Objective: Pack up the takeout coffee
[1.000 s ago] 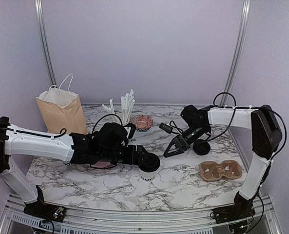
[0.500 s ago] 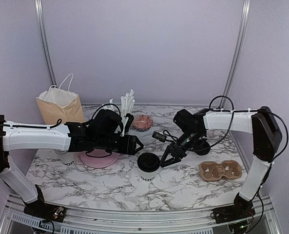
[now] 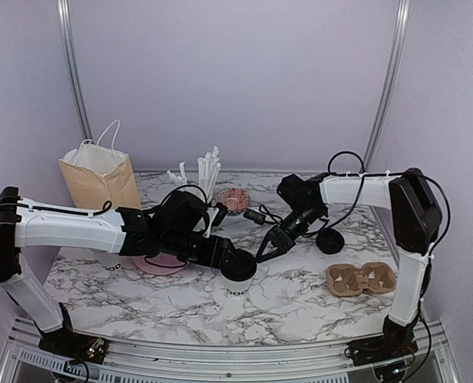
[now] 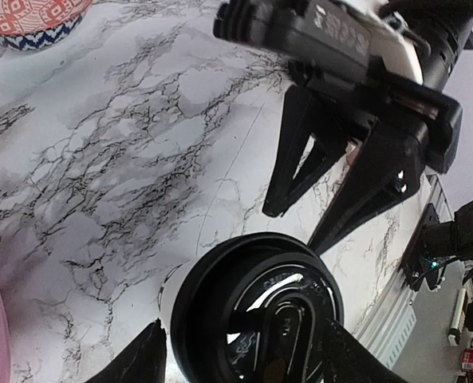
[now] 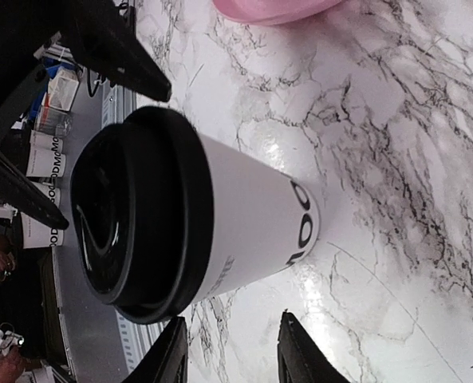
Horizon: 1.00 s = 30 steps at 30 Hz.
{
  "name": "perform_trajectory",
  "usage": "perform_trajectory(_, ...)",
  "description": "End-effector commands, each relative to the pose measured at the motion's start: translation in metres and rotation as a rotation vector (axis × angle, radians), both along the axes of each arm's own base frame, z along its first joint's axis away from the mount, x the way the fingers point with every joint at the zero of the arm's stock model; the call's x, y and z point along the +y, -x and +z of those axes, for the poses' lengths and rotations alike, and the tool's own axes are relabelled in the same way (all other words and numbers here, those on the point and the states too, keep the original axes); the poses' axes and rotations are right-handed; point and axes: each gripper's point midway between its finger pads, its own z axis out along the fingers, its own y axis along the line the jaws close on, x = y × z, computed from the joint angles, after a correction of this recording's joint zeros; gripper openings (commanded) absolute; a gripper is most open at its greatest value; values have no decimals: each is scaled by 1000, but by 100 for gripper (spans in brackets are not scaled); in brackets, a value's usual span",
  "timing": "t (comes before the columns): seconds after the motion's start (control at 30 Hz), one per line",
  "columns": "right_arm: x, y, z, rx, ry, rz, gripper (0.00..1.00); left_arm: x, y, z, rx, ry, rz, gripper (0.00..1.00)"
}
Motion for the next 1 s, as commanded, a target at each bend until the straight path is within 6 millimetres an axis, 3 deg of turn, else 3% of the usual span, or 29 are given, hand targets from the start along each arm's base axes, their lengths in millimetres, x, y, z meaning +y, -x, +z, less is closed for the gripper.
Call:
perform_trajectory(0.0,0,-19,2,5,-4,-36,37,7,15,-2,38,3,6,66)
perform_trajectory(0.17,-5,-21,2,9,-6,-48,37,27,10,1,12,-23,96,69)
perform_trajectory(0.3,-10,-15,9,-14,-4,-49,40,43,1,19,-43,-6,178,71)
perform_trajectory(0.47,-14,5,23,-5,-62,-43,48,58,-7,33,-79,37,264,62)
perform_trajectory(0.6,-9,24,25,-10,-75,1,55,54,-10,26,-50,78,255,53)
perform_trajectory(0.73,-2,33,22,-15,-54,28,67,42,-12,22,-38,102,232,53)
perform_trajectory(0.97,2,29,15,-7,-36,27,66,35,-16,14,-35,101,225,49)
